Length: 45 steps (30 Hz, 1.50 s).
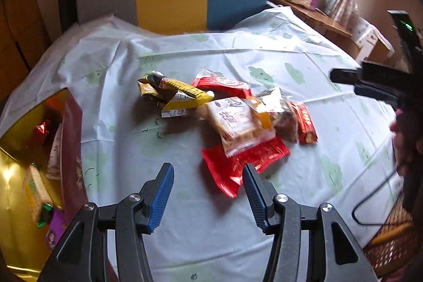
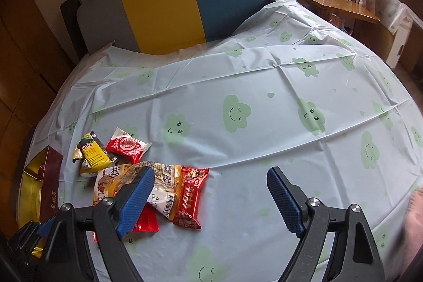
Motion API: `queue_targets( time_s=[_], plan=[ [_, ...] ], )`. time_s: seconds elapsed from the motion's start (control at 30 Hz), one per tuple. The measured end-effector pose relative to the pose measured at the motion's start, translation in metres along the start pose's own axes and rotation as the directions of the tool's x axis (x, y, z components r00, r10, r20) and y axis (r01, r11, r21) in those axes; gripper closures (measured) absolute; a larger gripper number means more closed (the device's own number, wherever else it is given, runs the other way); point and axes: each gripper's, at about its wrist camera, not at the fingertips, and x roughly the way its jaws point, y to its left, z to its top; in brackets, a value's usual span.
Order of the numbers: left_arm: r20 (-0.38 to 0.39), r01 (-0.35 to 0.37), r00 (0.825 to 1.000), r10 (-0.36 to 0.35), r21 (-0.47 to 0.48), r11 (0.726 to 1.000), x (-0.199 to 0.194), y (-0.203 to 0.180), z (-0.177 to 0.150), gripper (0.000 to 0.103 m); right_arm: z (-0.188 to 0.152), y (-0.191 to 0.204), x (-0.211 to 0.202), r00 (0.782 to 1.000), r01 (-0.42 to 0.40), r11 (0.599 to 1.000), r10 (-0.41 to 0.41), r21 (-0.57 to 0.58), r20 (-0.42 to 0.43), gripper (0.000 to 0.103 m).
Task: Organize snacks
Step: 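Grasp the yellow juice drink pack with the left gripper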
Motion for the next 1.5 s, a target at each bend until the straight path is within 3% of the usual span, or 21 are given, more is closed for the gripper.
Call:
queue_targets(
  time_s=[0.23, 0.43, 0.67, 0.77, 0.93, 1.17, 1.23, 1.3, 1.37, 1.5],
  plan=[
    [-0.029, -0.011, 1.000, 0.008, -0.115, 0.993, 0.014, 0.026, 0.024, 0.048, 0.001, 0.005, -0.001, 1.000, -0.008, 1.000, 0.008, -0.023, 0.002, 0.015],
    [-0.043, 0.030, 0.998, -0.041, -0.227, 0.973, 0.026, 0.058, 0.049, 0.048, 0.000, 0.009, 0.000, 1.000, -0.011, 0.999, 0.011, -0.039, -0.003, 0.015],
    [-0.046, 0.016, 0.998, -0.029, -0.271, 0.962, 0.039, 0.079, 0.074, 0.048, 0.000, 0.010, 0.001, 1.000, -0.023, 0.999, 0.023, -0.036, -0.010, 0.015],
    [-0.050, 0.031, 0.998, -0.048, -0.302, 0.953, 0.043, 0.082, 0.079, 0.057, 0.000, 0.010, 0.001, 1.000, -0.029, 0.999, 0.029, -0.032, -0.012, 0.014],
    [-0.083, 0.051, 0.993, -0.081, -0.310, 0.949, 0.056, 0.070, 0.089, 0.056, 0.000, 0.011, 0.001, 0.999, -0.045, 0.999, 0.044, -0.031, -0.015, 0.014],
    [-0.151, -0.030, 0.989, -0.010, -0.265, 0.964, 0.102, 0.052, 0.105, 0.049, 0.000, 0.011, 0.002, 0.999, -0.049, 0.998, 0.048, -0.029, -0.021, 0.014],
    [-0.136, -0.060, 0.990, 0.026, -0.253, 0.966, 0.109, 0.050, 0.106, 0.050, -0.001, 0.011, 0.003, 0.999, -0.043, 0.999, 0.042, -0.031, -0.022, 0.014],
    [-0.108, -0.095, 0.992, 0.073, -0.216, 0.972, 0.109, 0.045, 0.103, 0.059, 0.000, 0.010, 0.002, 0.999, -0.039, 0.999, 0.038, -0.030, -0.014, 0.014],
    [-0.088, -0.083, 0.994, 0.068, -0.186, 0.979, 0.106, 0.043, 0.098, 0.066, 0.001, 0.009, 0.001, 0.999, -0.037, 0.999, 0.037, -0.030, -0.003, 0.014],
    [-0.069, -0.086, 0.995, 0.076, -0.152, 0.985, 0.091, 0.045, 0.084, 0.072, 0.001, 0.010, 0.002, 1.000, -0.030, 0.999, 0.030, -0.045, -0.005, 0.015]
  ],
)
